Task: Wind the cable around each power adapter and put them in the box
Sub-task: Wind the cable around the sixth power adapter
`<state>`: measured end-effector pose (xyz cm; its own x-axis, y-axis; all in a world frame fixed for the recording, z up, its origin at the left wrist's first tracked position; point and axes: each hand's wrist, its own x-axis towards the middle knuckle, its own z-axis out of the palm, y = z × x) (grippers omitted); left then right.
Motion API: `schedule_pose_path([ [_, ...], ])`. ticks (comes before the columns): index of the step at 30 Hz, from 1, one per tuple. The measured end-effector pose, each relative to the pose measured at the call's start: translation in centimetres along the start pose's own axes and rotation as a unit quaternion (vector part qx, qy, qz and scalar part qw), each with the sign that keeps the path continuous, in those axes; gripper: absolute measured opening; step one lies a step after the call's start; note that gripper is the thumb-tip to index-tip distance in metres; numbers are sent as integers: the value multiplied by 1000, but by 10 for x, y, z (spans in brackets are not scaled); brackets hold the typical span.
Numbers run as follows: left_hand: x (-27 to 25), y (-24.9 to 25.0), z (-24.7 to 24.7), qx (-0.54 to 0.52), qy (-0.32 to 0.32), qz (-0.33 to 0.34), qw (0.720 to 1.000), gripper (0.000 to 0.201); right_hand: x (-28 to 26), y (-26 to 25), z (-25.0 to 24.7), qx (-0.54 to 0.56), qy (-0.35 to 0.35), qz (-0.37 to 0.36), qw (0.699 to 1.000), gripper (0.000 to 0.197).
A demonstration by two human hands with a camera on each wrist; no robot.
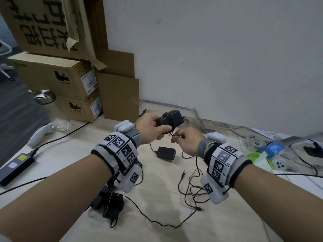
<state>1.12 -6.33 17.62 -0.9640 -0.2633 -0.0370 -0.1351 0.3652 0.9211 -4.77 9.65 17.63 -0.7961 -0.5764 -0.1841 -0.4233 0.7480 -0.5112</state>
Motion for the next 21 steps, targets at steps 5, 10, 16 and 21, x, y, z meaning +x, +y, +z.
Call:
schedule_pose_path([
  [5,4,2,0,26,-9,-4,1000,11,-1,2,0,-15,4,2,1000,23],
  [10,12,-14,8,173,22,-14,985,23,-5,-2,5,-26,-5,-17,1000,20],
  [16,14,-27,1,310,-53,-22,949,31,-4,-5,-16,-86,-25,-82,993,20],
  [21,2,-23,-5,358,-188,19,914,28,7,-5,-23,-53,-1,-112,992,27],
])
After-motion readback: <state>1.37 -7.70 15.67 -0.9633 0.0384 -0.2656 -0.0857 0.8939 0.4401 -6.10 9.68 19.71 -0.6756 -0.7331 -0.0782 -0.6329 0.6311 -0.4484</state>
